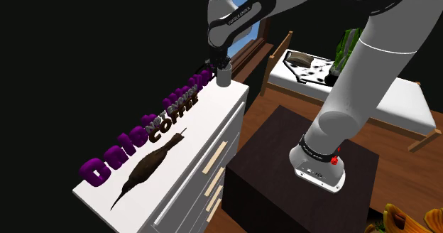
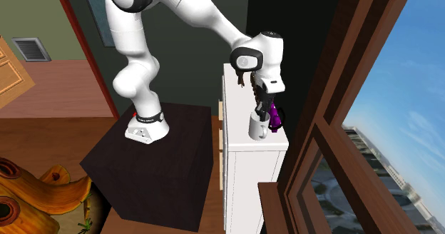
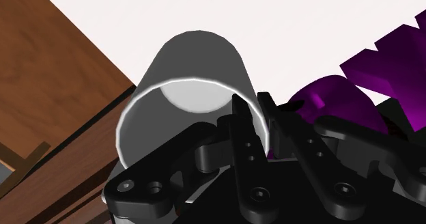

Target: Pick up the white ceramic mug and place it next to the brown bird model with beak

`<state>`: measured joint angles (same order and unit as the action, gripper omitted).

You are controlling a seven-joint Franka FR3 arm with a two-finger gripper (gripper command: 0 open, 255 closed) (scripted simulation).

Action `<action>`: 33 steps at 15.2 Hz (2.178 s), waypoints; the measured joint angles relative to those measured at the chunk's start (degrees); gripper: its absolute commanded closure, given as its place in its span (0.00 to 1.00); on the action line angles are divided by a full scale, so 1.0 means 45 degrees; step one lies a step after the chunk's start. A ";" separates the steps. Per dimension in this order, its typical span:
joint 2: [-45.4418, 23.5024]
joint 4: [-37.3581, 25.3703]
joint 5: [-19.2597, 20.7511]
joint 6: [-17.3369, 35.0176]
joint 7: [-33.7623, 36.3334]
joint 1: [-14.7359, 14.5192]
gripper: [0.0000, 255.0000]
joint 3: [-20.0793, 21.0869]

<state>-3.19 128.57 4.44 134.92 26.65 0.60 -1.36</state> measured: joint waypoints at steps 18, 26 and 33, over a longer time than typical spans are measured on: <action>0.1127 -0.1071 -0.0097 -0.2189 -0.0160 -0.0012 1.00 0.0013; 0.1612 -0.1901 -0.0142 -0.3503 -0.0225 -0.0029 1.00 0.0031; 0.1913 -0.2816 -0.0173 -0.4718 -0.0306 -0.0031 1.00 0.0033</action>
<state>5.42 115.90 3.66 113.69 25.27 0.46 -1.21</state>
